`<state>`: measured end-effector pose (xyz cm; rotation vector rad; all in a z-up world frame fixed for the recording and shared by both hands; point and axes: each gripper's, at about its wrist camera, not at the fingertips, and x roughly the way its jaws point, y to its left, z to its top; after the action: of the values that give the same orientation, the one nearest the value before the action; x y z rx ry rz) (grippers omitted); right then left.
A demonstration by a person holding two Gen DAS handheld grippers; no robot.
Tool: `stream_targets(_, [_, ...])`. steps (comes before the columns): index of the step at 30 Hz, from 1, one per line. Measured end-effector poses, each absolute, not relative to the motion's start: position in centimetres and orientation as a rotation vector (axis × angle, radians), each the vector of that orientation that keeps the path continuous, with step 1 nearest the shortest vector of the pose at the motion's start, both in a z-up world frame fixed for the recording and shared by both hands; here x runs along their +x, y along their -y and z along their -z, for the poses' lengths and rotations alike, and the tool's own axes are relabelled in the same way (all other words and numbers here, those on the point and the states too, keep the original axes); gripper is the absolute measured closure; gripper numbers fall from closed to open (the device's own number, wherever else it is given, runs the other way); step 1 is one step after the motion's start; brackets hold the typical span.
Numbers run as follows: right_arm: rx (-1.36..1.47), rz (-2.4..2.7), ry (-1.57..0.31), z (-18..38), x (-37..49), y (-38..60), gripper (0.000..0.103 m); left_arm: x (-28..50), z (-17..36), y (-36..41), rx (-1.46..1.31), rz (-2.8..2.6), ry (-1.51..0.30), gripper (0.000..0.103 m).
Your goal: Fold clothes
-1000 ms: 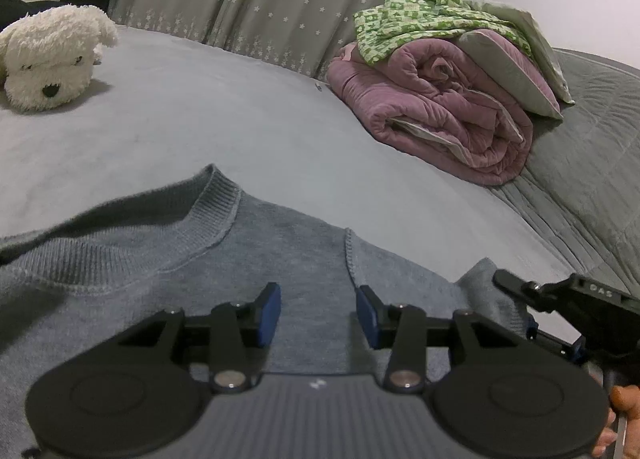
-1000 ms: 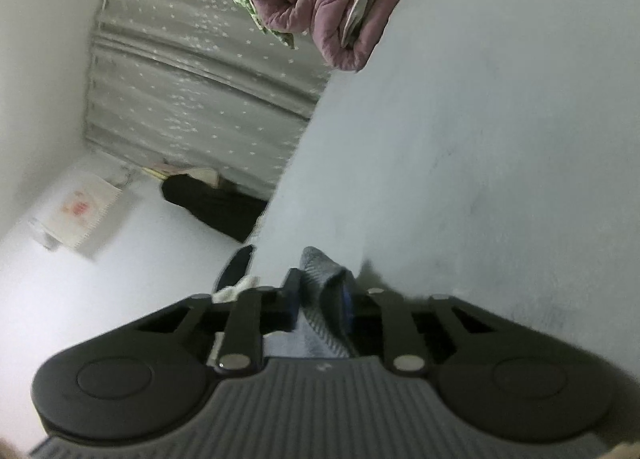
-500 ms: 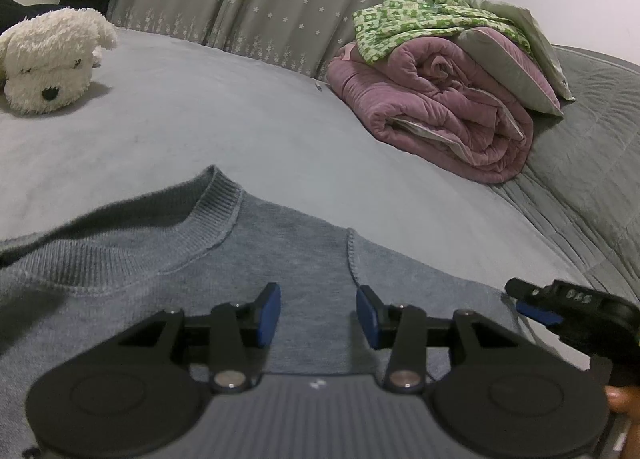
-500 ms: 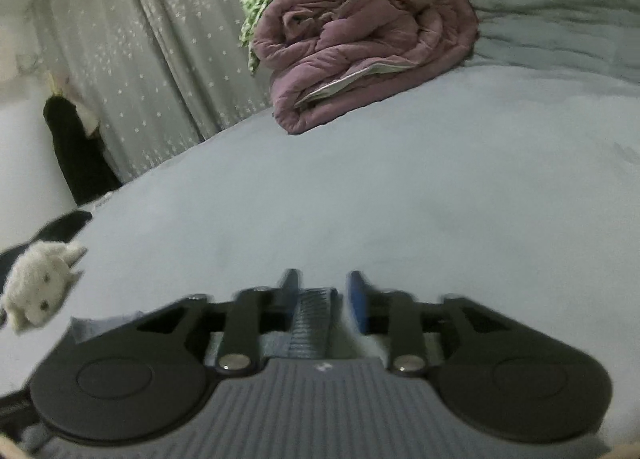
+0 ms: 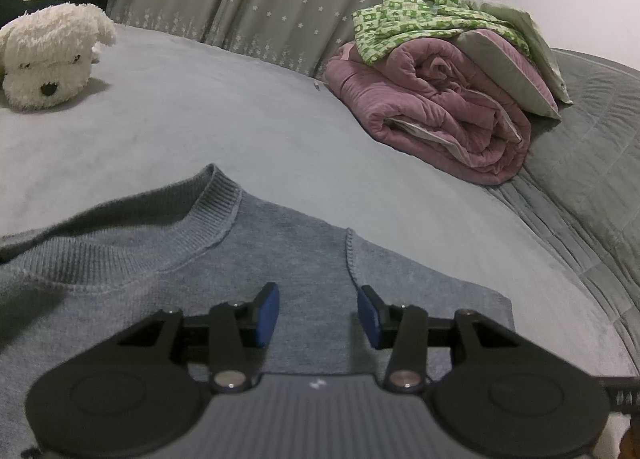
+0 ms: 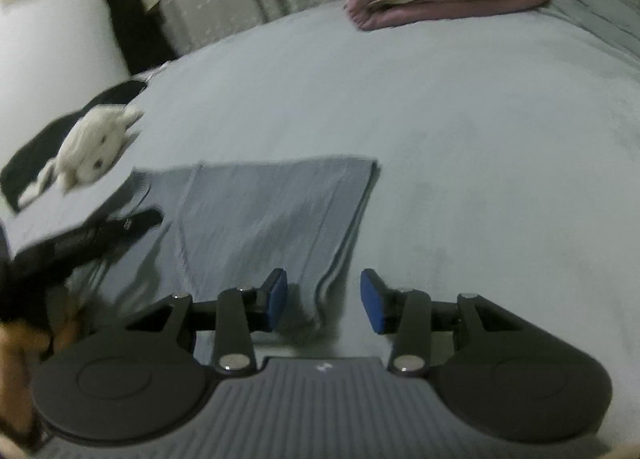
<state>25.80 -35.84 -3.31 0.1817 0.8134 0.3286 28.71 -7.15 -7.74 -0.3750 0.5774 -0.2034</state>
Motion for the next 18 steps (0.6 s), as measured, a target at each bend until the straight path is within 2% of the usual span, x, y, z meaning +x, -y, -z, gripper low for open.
stream_targets(1, [0.156, -0.328, -0.817, 3.4, 25.5, 35.7, 0.079, 28.7, 7.7, 7.1, -0.376, 0.204, -0.577, 0.058])
stream_targets(2, [0.130, -0.327, -0.820, 3.4, 25.3, 35.5, 0.097, 28.7, 7.7, 7.1, -0.376, 0.205, -0.577, 0.058])
stream_targets(7, [-0.050, -0.278, -0.830, 3.3, 24.8, 34.3, 0.101, 28.8, 7.7, 7.1, -0.377, 0.208, -0.578, 0.058])
stream_targets(10, [-0.055, -0.255, -0.827, 3.2, 25.0, 34.2, 0.096, 28.7, 7.7, 7.2, -0.378, 0.209, -0.577, 0.057])
stream_targets(11, [-0.057, -0.247, -0.825, 3.1, 25.1, 34.2, 0.085, 28.7, 7.7, 7.1, -0.380, 0.210, -0.577, 0.057])
stream_targets(13, [-0.049, -0.237, -0.798, 2.6, 25.1, 34.0, 0.078, 28.7, 7.6, 7.1, -0.381, 0.210, -0.581, 0.057])
stream_targets(15, [-0.040, -0.261, -0.768, 2.2, 25.0, 33.7, 0.054, 28.7, 7.3, 7.1, -0.380, 0.209, -0.590, 0.057])
stream_targets(18, [-0.056, -0.270, -0.750, 1.8, 25.0, 32.8, 0.051, 28.2, 6.6, 6.8, -0.371, 0.204, -0.618, 0.057])
